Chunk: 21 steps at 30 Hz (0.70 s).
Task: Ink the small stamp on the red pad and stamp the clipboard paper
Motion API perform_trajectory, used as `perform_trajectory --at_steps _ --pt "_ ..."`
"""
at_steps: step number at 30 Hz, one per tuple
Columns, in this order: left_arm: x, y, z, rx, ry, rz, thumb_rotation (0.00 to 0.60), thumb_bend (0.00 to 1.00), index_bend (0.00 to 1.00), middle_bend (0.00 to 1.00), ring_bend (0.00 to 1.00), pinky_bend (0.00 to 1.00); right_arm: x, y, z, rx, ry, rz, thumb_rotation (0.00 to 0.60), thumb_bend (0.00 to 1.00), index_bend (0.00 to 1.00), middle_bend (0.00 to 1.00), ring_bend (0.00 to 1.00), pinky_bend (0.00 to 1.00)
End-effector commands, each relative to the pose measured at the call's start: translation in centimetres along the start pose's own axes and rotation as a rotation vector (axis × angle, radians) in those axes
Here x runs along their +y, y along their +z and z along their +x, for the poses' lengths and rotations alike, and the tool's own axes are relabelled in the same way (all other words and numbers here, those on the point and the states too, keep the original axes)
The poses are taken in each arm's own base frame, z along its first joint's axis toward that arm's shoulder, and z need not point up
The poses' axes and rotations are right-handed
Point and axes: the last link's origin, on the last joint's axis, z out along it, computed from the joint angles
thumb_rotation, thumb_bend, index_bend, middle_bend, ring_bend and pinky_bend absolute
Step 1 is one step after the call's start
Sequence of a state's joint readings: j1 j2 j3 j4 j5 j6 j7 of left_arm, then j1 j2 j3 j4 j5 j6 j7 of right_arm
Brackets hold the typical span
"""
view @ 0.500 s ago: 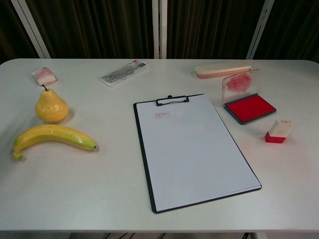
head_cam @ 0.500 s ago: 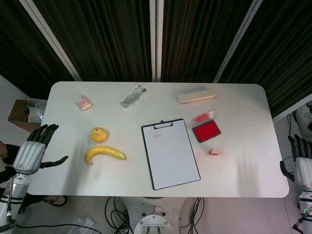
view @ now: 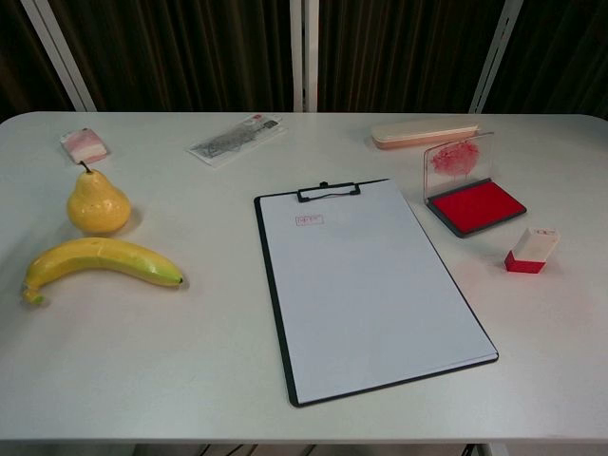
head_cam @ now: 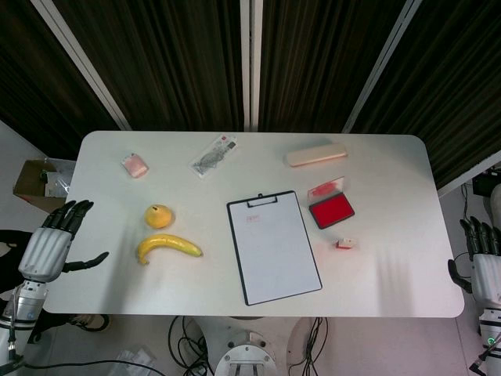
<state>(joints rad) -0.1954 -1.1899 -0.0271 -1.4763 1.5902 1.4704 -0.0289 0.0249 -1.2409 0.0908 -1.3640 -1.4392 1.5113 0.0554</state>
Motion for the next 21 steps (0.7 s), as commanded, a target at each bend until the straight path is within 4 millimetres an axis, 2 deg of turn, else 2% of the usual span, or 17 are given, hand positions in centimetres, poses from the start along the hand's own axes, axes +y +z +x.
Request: perform_trajectory --at_steps 1,4,5,6,9,13,16,21 --pt "-0.1 0.0 0.0 -0.001 -0.002 0.001 0.164 0.11 0.08 0.09 0.09 0.18 -0.1 -0.1 0.3 0.016 -0.014 0.001 0.600 0.30 0.00 0.00 0.05 0.12" --pt "-0.1 -0.1 0.0 -0.006 -0.004 0.001 0.164 0.10 0.08 0.09 0.09 0.18 -0.4 -0.2 0.3 -0.001 -0.022 0.005 0.600 0.30 0.00 0.05 0.45 0.71" --pt "-0.2 -0.1 -0.1 -0.010 -0.006 0.001 0.164 0.10 0.08 0.09 0.09 0.18 -0.8 -0.2 0.3 -0.012 -0.028 0.015 0.600 0.30 0.00 0.09 0.55 0.81" --pt "-0.2 -0.1 -0.2 -0.012 -0.008 0.002 0.164 0.10 0.08 0.09 0.09 0.18 -1.1 -0.1 0.4 -0.014 -0.035 0.025 0.600 0.30 0.00 0.12 0.61 0.85" --pt "-0.3 -0.1 -0.4 -0.020 -0.012 0.004 0.167 0.10 0.08 0.09 0.09 0.18 -2.3 0.0 0.2 -0.039 -0.073 0.068 0.600 0.29 0.05 0.17 0.70 0.90" --pt "-0.3 -0.2 -0.7 -0.033 -0.016 0.006 0.175 0.11 0.08 0.09 0.09 0.18 -4.7 0.5 -0.2 -0.099 -0.108 0.116 0.600 0.24 0.09 0.18 0.71 0.91" --pt "-0.4 -0.2 -0.8 -0.042 -0.015 0.004 0.181 0.10 0.08 0.09 0.09 0.18 -6.8 1.3 -0.9 -0.136 -0.119 0.146 0.600 0.23 0.11 0.19 0.72 0.91" --pt "-0.3 -0.3 -1.1 -0.056 -0.018 0.001 0.187 0.11 0.08 0.09 0.09 0.18 -10.1 2.8 -2.8 -0.161 -0.098 0.162 0.600 0.23 0.21 0.25 0.75 0.93"
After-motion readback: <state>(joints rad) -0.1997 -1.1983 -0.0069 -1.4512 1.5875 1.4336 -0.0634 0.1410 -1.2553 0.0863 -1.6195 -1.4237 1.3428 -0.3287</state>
